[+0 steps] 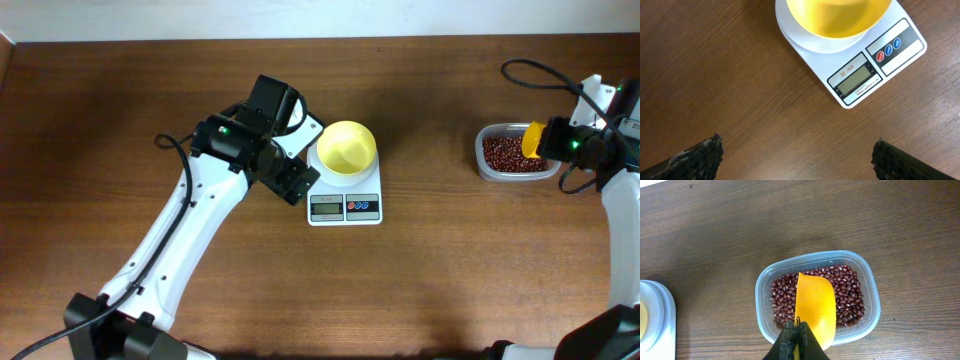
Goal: Scoop item into bowl and weigh 50g on scale
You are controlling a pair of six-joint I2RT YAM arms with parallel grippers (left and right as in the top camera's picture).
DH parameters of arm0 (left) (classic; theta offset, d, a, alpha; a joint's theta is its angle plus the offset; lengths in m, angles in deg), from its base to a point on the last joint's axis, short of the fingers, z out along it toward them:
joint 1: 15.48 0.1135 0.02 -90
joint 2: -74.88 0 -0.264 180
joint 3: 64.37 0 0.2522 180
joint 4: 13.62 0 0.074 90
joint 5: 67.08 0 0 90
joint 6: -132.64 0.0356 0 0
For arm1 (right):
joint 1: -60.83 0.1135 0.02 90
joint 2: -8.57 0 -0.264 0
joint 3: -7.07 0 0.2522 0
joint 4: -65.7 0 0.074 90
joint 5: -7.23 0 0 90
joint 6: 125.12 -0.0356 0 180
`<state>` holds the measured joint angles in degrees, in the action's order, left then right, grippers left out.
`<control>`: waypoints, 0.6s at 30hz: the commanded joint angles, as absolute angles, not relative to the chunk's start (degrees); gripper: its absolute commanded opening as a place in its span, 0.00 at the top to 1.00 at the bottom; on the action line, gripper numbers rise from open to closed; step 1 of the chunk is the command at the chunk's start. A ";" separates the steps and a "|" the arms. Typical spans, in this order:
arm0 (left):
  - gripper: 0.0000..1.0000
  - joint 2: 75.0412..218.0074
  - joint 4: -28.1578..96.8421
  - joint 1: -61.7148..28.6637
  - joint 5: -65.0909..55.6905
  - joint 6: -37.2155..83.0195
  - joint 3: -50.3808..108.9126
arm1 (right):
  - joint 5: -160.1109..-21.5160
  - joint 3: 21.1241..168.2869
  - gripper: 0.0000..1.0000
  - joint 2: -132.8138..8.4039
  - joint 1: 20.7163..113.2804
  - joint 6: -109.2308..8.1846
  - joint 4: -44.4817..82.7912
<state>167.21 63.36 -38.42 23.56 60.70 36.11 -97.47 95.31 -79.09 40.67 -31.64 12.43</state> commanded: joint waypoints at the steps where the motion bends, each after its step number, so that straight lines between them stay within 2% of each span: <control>1: 0.01 166.14 63.42 -38.17 23.78 61.40 35.78 | -98.89 96.49 0.96 -79.24 40.56 -31.05 12.83; 14: 0.01 166.32 62.85 -38.20 20.72 61.40 35.69 | -101.67 96.49 0.96 -79.24 40.56 -31.05 12.78; 18: 0.01 170.21 63.88 -40.99 21.20 61.36 35.60 | -101.64 96.49 0.96 -79.24 40.56 -31.05 12.78</control>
